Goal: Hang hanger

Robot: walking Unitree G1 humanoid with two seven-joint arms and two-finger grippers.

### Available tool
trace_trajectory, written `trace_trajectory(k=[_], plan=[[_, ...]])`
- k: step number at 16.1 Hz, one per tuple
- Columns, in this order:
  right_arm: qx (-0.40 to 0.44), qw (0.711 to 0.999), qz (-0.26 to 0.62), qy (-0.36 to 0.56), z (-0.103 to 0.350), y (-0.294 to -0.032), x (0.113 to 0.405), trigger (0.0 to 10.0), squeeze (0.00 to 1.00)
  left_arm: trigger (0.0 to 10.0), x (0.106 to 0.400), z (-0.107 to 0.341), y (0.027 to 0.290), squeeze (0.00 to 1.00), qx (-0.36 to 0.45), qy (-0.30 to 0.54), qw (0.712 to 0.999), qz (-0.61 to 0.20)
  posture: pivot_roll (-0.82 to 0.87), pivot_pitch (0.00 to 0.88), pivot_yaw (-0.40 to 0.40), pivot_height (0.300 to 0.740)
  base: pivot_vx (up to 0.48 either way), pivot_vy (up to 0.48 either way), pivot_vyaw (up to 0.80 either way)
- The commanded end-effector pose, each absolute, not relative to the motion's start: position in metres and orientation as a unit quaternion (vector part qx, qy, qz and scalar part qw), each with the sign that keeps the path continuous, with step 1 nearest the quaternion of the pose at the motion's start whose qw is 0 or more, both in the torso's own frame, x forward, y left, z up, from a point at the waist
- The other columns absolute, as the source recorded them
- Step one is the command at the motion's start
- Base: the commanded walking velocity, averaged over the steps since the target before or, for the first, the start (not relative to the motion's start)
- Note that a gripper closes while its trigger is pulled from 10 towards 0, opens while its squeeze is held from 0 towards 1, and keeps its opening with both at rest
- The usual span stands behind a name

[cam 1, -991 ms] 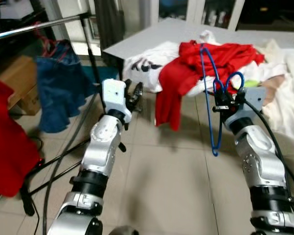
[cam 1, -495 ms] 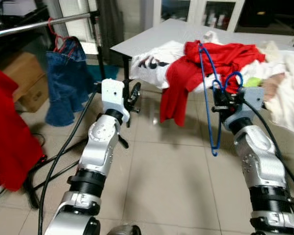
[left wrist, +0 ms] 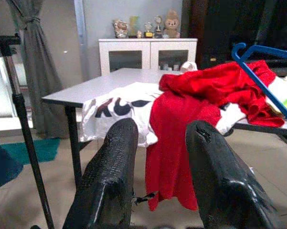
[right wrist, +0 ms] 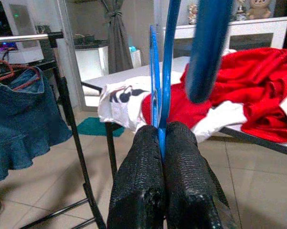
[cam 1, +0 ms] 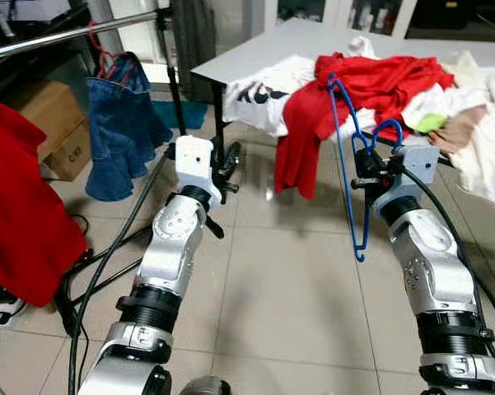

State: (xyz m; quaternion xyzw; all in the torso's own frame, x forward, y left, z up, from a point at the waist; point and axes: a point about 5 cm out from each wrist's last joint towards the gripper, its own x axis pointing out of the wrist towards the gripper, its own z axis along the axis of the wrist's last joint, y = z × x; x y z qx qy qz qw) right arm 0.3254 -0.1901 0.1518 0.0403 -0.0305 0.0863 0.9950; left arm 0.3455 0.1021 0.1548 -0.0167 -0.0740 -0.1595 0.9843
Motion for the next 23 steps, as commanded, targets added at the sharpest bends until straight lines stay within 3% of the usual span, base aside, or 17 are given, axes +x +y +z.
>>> trace_trajectory(k=[1, 10, 23], plan=[[0.037, 0.995, 0.082, -0.035, 0.1536, -0.1914, 0.3257, 10.0, 0.00, 10.0, 0.3486, 0.1576, 0.1039, 0.00, -0.014, -0.070, 0.985, -0.156, 0.09, 0.000, 0.049, 0.740, 0.000, 0.000, 0.00], [0.017, 0.995, 0.094, -0.036, 0.1526, -0.1877, 0.3252, 10.0, 0.00, 10.0, 0.3490, 0.1564, 0.1053, 0.00, -0.011, -0.067, 0.986, -0.154, 0.10, 0.000, 0.050, 0.740, 0.273, 0.000, 0.00], [0.016, 0.995, 0.094, -0.039, 0.1535, -0.1884, 0.3244, 10.0, 0.00, 10.0, 0.3493, 0.1563, 0.1043, 0.00, -0.011, -0.066, 0.986, -0.155, 0.09, 0.000, 0.054, 0.740, 0.453, 0.000, 0.00]])
